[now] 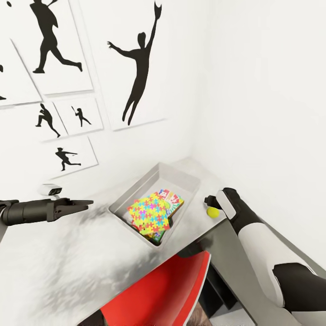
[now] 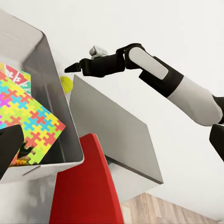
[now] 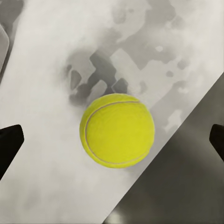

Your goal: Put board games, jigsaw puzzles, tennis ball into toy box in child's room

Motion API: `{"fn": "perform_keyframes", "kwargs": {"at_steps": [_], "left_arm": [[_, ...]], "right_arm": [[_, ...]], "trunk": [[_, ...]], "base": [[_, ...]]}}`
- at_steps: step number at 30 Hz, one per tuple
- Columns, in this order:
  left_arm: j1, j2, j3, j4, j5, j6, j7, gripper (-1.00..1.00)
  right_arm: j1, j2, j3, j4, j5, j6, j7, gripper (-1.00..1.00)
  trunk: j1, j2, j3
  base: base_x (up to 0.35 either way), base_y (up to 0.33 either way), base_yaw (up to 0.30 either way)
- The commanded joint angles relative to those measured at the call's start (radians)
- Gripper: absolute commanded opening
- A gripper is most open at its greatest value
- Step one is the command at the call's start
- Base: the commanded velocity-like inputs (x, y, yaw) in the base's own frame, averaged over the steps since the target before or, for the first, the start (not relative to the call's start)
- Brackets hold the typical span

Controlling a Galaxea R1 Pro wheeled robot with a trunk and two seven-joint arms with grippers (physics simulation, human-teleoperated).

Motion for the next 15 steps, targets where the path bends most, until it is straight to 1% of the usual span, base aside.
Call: {"fn": "perform_keyframes", "kwargs": {"at_steps": [1,15], "left_arm": [[-0.001,0.001,0.0,0.0,0.001,0.011,-0.003,1.0],[-0.001,-0.002,-0.001,0.001,0.001,0.011,-0.004,1.0]], "right_arm": [[-0.001,-0.001,0.007,-0.001,-0.01,0.003,-0.009,1.0],[-0.001,-0.003,0.007,-0.007,-0.009,0.003,-0.009,1.0]], "trunk": [[0.001,-0.002,-0.004],[0.001,-0.002,-0.027]], "base": [[0.0,0.0,0.0],[0.0,0.0,0.002]]}}
